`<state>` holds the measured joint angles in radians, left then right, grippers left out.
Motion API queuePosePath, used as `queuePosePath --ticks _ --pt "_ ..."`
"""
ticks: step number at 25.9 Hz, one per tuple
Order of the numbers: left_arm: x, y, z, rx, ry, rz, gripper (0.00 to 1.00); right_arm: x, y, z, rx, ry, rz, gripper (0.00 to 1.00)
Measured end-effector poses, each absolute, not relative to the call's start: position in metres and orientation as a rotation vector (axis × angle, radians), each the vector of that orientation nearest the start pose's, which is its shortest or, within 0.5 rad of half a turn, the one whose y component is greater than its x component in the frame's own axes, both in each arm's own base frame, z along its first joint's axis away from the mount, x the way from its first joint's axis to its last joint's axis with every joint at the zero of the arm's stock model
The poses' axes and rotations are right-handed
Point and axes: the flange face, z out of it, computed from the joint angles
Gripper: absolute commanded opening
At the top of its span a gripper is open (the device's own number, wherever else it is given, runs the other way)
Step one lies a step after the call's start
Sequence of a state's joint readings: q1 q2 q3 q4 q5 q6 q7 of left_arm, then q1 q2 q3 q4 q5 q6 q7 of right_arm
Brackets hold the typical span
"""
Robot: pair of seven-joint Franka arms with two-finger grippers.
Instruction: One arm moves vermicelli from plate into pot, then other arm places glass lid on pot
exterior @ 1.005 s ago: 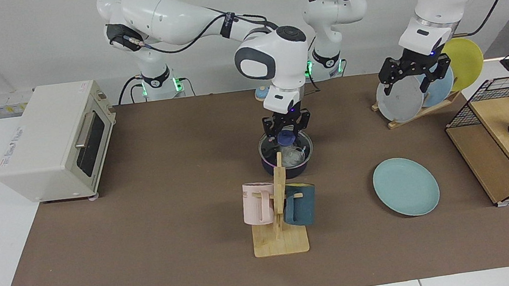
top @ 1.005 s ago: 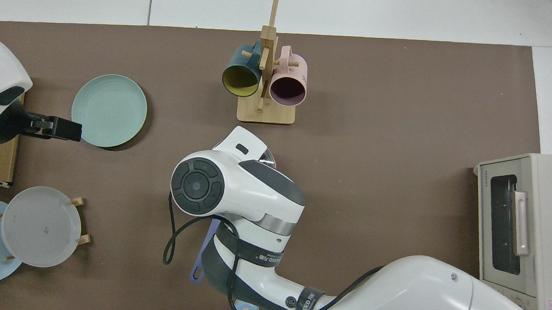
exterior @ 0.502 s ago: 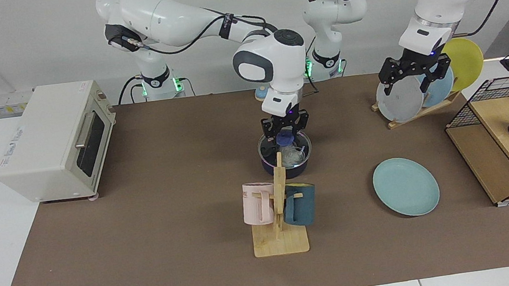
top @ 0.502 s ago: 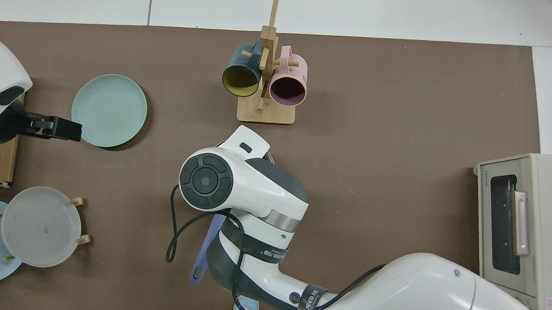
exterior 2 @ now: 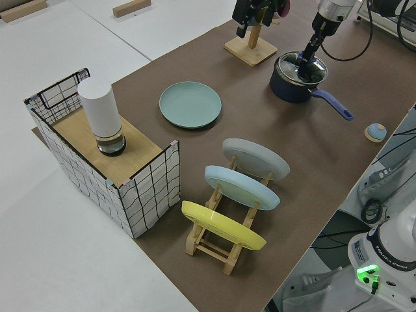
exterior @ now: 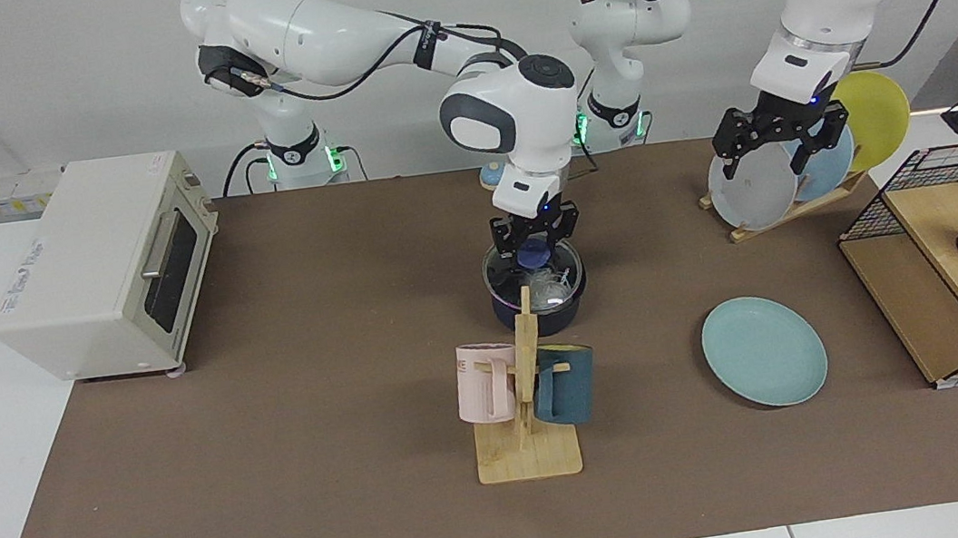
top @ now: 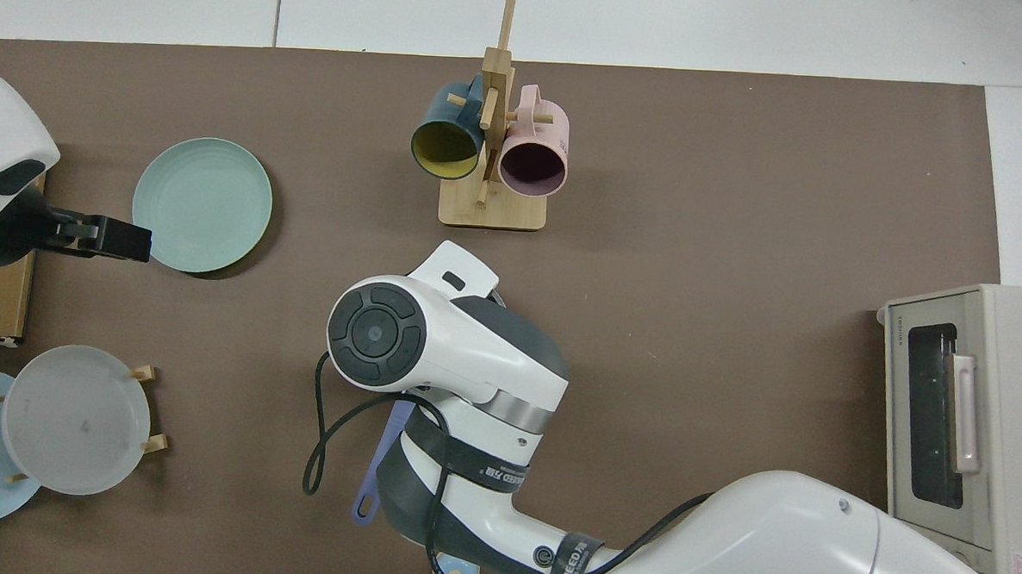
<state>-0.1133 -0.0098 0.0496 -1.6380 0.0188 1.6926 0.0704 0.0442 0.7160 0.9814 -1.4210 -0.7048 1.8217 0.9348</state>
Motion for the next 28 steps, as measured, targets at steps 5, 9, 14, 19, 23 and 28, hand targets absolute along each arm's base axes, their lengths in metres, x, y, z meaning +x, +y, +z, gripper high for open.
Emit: queuePosePath --ticks 5,9,14,19,23,28 --pt "0.5612 -0.0338 0.609 -3.114 0.212 -0.1 1.0 0.5177 0.4682 0.4054 -3.192 -0.24 -0.113 0.0" --pt "0.5612 -0.0331 0.609 -3.115 0.21 -0.1 1.0 0.517 0.4685 0.4054 -3.192 -0.241 -0.109 0.0" --pt "0.5612 -0.0332 0.609 -3.114 0.21 -0.1 1.0 0.5169 0.4686 0.4054 -3.191 -0.241 -0.108 0.0" --pt "0.5612 -0.0335 0.609 -3.114 0.212 -0.1 1.0 0.5169 0.4686 0.4055 -3.191 -0.241 -0.107 0.0" --pt "0.5612 -0.0335 0.609 -3.114 0.213 -0.1 1.0 0.5175 0.4683 0.4056 -3.189 -0.239 -0.109 0.0" --pt "0.561 -0.0339 0.6089 -3.114 0.215 -0.098 1.0 0.5194 0.4686 0.4066 -3.173 -0.235 -0.122 0.0"
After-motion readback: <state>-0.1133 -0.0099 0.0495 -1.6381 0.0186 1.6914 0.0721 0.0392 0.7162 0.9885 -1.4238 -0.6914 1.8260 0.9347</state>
